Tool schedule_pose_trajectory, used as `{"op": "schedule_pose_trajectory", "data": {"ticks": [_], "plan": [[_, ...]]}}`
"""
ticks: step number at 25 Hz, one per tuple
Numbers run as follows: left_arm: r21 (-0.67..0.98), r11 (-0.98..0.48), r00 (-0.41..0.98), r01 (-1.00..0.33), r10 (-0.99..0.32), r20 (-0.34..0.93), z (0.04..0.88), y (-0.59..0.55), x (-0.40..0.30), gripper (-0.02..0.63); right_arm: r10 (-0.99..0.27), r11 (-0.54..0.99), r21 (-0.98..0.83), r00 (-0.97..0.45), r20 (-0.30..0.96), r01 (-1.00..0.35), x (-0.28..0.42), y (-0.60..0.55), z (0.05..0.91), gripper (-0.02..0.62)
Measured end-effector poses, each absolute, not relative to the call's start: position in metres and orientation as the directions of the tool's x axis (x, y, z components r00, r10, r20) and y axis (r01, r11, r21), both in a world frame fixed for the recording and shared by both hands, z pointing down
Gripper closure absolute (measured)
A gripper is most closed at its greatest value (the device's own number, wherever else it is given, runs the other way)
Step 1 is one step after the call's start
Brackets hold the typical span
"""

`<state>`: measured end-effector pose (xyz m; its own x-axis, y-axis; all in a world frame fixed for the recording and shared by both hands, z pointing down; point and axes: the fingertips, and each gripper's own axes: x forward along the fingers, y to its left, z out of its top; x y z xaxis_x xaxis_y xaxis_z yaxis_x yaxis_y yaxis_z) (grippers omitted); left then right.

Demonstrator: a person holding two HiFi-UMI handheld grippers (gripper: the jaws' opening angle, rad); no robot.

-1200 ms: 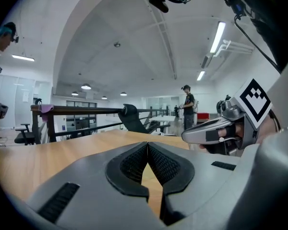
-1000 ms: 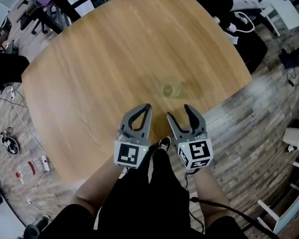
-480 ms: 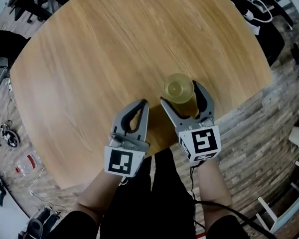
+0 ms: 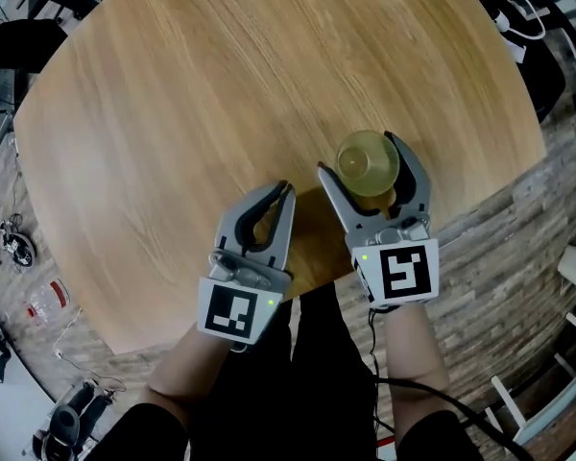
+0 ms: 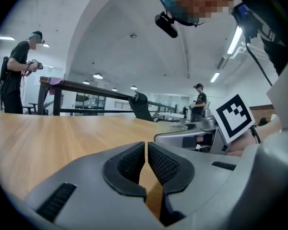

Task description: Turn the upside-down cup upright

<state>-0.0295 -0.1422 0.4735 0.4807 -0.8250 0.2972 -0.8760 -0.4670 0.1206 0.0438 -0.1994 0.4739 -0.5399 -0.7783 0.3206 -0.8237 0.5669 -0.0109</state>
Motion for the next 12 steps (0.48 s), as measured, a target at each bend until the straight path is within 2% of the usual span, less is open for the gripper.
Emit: {"op": "schedule_pose_trajectory", "data": {"ticks": [2,5,7,12], "plan": [[0.123,-0.495,0.508,-0.86,-0.808,0.3,0.477,-0.141,-0.026,0.591,-0.775,0.573,-0.038,-0.557,0.299,-0.818,0.045,-0.198,0.469,0.239],[0.115,-0.566,0.571,-0.816,-0.759,0.313,0.481,-0.134,-0.013,0.482,-0.761,0.588,-0.111,-0.594,0.262,-0.801,0.049,-0.194,0.451,0.239],[0.098,-0.621,0.616,-0.778,-0.722,0.315,0.481,-0.13,-0.003,0.433,-0.744,0.605,-0.168,-0.628,0.229,-0.778,0.05,-0.19,0.432,0.239],[0.031,-0.702,0.68,-0.711,-0.676,0.283,0.468,-0.125,0.018,0.393,-0.658,0.686,-0.283,-0.738,0.15,-0.67,0.04,-0.169,0.379,0.239]]}}
